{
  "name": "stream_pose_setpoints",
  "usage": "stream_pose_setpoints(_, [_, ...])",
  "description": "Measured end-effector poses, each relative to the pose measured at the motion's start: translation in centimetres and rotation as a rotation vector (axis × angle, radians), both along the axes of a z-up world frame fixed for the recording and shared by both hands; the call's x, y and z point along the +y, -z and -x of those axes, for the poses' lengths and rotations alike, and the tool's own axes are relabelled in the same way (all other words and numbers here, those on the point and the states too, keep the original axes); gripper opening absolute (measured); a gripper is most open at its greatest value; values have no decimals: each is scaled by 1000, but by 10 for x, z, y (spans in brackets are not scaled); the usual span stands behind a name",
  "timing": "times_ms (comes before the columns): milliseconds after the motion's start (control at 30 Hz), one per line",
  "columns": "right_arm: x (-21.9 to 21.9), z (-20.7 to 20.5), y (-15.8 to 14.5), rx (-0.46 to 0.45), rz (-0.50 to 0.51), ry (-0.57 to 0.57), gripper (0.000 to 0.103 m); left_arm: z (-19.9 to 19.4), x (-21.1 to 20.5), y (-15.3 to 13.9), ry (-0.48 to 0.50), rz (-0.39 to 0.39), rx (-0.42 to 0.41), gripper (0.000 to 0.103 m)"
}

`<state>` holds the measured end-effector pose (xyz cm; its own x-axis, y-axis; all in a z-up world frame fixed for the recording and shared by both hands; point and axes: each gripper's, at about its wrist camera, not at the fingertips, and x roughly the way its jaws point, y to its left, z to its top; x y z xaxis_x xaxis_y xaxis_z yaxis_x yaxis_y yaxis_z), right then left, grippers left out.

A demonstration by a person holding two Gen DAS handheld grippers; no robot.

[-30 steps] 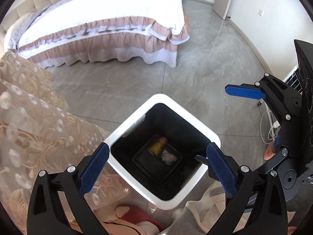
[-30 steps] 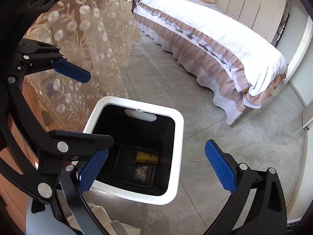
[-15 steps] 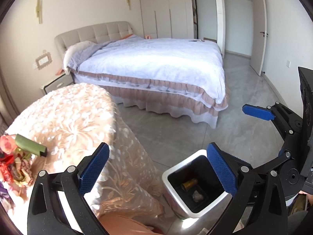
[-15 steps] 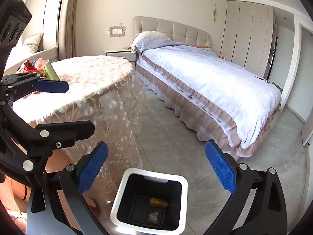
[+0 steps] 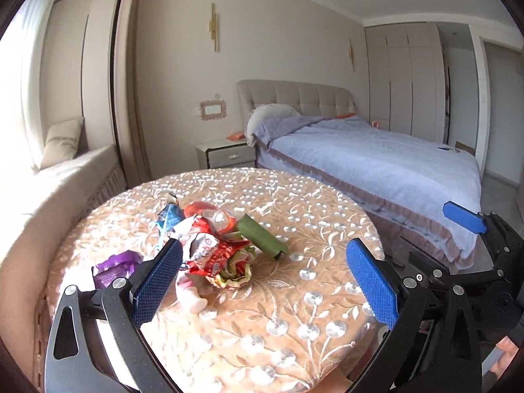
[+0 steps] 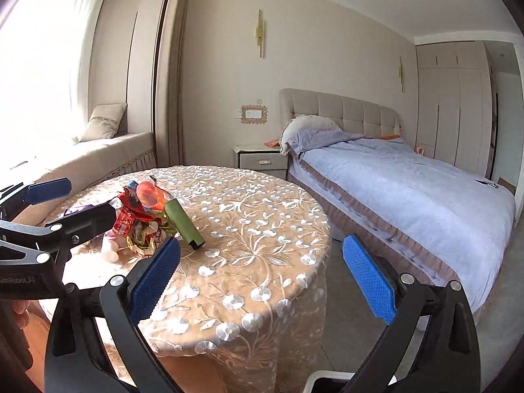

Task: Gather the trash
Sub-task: 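Move both open tools back toward the table, then grasp the purple bag with the left tool while the right tool grasps the red wrapper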

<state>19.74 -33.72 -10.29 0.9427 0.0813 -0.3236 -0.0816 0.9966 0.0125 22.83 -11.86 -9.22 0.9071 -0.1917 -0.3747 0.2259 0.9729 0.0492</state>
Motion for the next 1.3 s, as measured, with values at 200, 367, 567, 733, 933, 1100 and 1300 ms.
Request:
stream_pose_setpoints(200, [56, -33, -5, 8, 32, -98, 99, -12, 70, 2, -150, 20, 5, 98])
stream_pose_setpoints(367, [100, -53, -2, 23, 60, -161, 99, -32, 114, 17, -229, -18, 47, 98])
stream_pose_setpoints(567, [143, -85, 3, 61, 95, -216, 99, -72, 142, 49, -221, -110, 146, 98])
stream_pose_setpoints(733, [168, -107, 12, 87, 148, -223, 99, -103, 148, 71, -171, -101, 244, 98])
stream_pose_setpoints(933, [179, -125, 22, 150, 170, -217, 99, -137, 157, 88, -177, -59, 362, 95])
stream_pose_setpoints(1100, [176, -127, 28, 196, 149, -249, 58, -138, 158, 89, -166, -38, 366, 72])
stream_pose_setpoints(1300, [169, -117, 13, 149, 108, -243, 57, -113, 153, 63, -190, -40, 304, 70])
